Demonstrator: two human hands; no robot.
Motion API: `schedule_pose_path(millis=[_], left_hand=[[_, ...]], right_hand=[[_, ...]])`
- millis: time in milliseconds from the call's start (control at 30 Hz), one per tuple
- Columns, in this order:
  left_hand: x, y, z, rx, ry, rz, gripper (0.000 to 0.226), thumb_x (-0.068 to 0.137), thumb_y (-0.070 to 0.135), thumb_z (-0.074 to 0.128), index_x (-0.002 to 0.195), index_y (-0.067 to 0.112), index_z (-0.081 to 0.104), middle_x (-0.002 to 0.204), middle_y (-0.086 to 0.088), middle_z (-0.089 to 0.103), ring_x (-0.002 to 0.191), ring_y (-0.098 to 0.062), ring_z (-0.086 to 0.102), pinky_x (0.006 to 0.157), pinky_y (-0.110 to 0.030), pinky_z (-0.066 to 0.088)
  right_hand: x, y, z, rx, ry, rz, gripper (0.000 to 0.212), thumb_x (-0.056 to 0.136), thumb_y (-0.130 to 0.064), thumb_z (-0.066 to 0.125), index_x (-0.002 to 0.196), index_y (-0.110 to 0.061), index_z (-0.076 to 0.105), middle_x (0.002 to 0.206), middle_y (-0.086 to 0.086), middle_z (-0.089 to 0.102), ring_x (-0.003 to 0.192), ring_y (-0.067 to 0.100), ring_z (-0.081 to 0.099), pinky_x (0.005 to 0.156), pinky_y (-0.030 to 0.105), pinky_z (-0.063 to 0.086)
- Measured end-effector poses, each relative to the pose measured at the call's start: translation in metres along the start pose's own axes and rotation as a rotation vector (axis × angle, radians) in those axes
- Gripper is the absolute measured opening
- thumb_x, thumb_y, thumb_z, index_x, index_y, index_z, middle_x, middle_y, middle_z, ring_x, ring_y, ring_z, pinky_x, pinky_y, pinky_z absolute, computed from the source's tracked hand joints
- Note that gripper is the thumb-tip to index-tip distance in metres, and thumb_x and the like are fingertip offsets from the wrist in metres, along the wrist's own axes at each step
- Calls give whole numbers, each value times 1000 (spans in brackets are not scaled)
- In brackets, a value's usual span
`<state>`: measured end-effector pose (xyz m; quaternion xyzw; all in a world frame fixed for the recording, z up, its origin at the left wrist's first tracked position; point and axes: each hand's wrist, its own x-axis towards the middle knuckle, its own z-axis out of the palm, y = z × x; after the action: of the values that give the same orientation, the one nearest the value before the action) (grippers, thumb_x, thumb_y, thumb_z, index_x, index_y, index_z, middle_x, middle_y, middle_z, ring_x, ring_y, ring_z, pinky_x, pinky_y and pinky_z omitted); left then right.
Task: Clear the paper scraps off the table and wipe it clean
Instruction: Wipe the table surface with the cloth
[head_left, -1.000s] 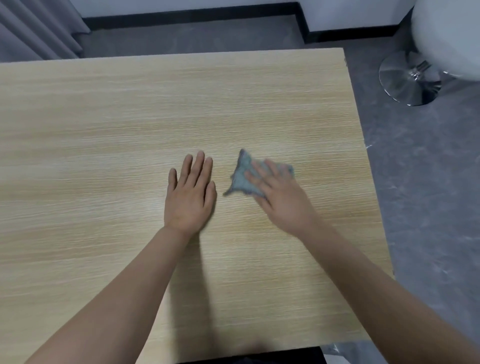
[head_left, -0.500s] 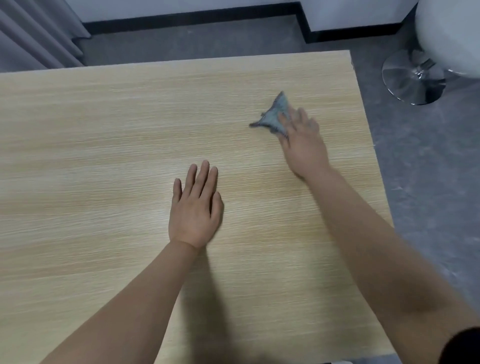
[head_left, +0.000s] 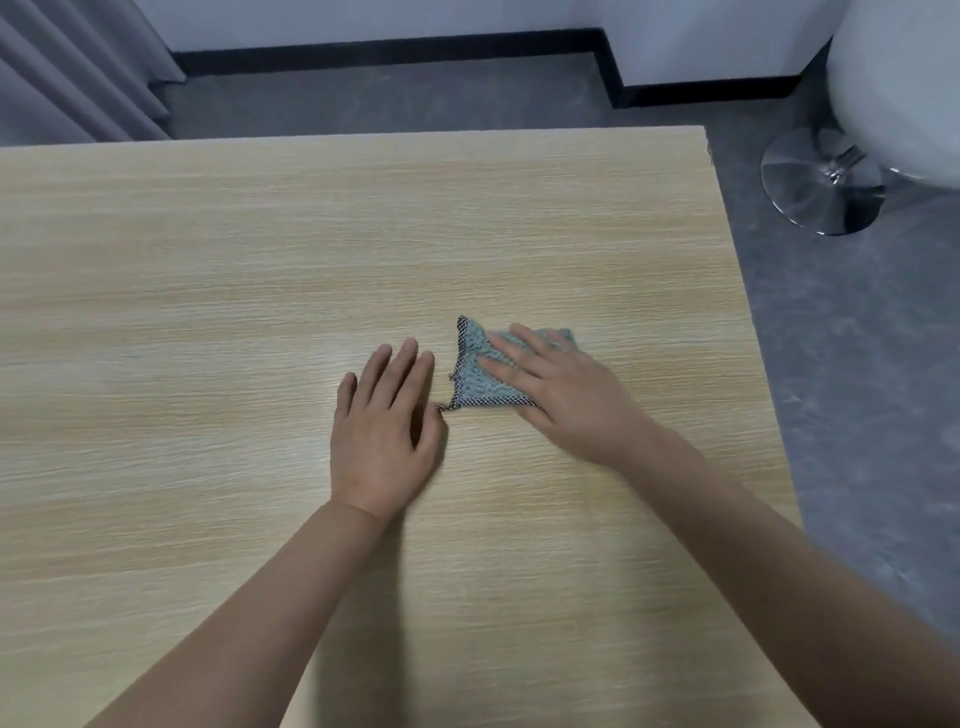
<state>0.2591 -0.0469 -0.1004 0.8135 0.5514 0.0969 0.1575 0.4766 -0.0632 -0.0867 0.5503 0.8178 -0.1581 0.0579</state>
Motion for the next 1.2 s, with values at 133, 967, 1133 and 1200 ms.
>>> schedule_pose_path(millis=[133, 967, 1133, 1200], left_hand=[[38, -3, -7, 1, 75, 25, 46, 90, 26, 39, 133, 14, 50, 134, -5, 53, 126, -24, 43, 108, -44, 28], [136, -12, 6, 85, 5, -39, 54, 99, 31, 20, 151, 19, 13, 158, 6, 5, 145, -11, -3, 117, -33, -2], [136, -12, 5, 85, 4, -39, 54, 99, 31, 19, 151, 20, 12, 158, 7, 4, 145, -10, -3, 117, -32, -3], [136, -12, 5, 84, 3, -40, 54, 99, 31, 20, 151, 20, 11, 158, 7, 4, 145, -10, -4, 117, -31, -3]], right_hand=[[13, 14, -6, -44, -6, -31, 60, 98, -34, 41, 149, -30, 10, 157, -7, 1, 146, 17, -1, 114, 32, -7], [47, 24, -15, 118, 163, 115, 57, 99, -26, 40, 149, -26, 13, 158, -7, 2, 145, 12, -1, 112, 25, -9], [62, 45, -20, 81, 174, 128, 58, 98, -20, 43, 149, -27, 16, 158, -6, 5, 146, 13, 1, 112, 27, -10], [82, 62, -23, 96, 231, 230, 56, 98, -18, 40, 149, -24, 17, 158, -4, 6, 146, 15, 1, 114, 28, -8]])
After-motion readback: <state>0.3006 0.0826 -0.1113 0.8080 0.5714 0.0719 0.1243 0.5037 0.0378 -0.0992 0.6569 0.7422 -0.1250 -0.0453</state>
